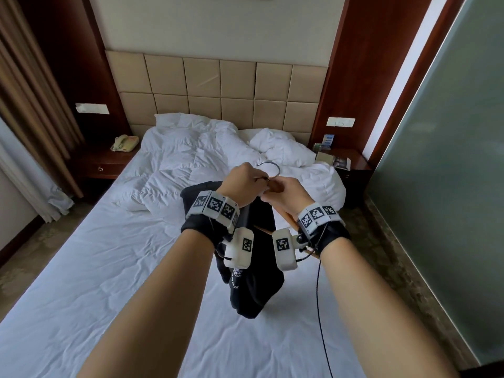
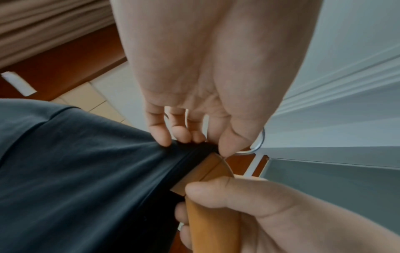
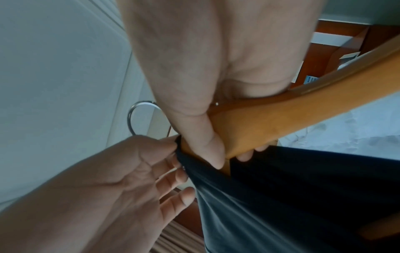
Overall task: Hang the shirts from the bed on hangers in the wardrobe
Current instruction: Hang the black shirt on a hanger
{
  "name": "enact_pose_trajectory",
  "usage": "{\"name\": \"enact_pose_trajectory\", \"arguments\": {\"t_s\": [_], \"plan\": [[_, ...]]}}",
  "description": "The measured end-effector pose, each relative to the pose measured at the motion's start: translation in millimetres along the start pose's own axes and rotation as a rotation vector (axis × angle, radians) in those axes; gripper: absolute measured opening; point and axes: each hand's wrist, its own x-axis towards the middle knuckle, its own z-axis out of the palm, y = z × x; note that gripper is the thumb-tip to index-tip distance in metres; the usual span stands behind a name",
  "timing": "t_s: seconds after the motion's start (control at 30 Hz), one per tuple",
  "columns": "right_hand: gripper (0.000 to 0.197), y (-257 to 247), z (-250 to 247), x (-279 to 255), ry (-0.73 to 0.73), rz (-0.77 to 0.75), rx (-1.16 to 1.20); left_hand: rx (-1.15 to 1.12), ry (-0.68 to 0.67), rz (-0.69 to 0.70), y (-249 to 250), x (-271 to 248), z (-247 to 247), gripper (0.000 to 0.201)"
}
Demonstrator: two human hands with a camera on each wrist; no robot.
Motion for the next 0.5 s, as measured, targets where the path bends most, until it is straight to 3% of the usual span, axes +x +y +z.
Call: {"name": "enact_pose_trajectory", "arguments": {"t_s": [0.17, 0.3, 0.37, 0.5], "plan": [[0.020, -33, -30, 10, 0.025, -0.026, -0.069, 0.182, 0.044, 0.151, 36, 17, -14, 0.029], [0.047, -57, -64, 13, 0.031, -0.093, -0.096, 0.131, 0.130, 0.206, 61, 28, -28, 0.030], [0.048, -75, -80, 8, 0.021, -0.129, -0.135, 0.115, 0.113, 0.187, 80, 31, -38, 0.025], [0.035, -107, -111, -4, 0.028, -0.188, -0.162, 0.155, -0.040, 0.068, 120, 51, -50, 0.055]]}}
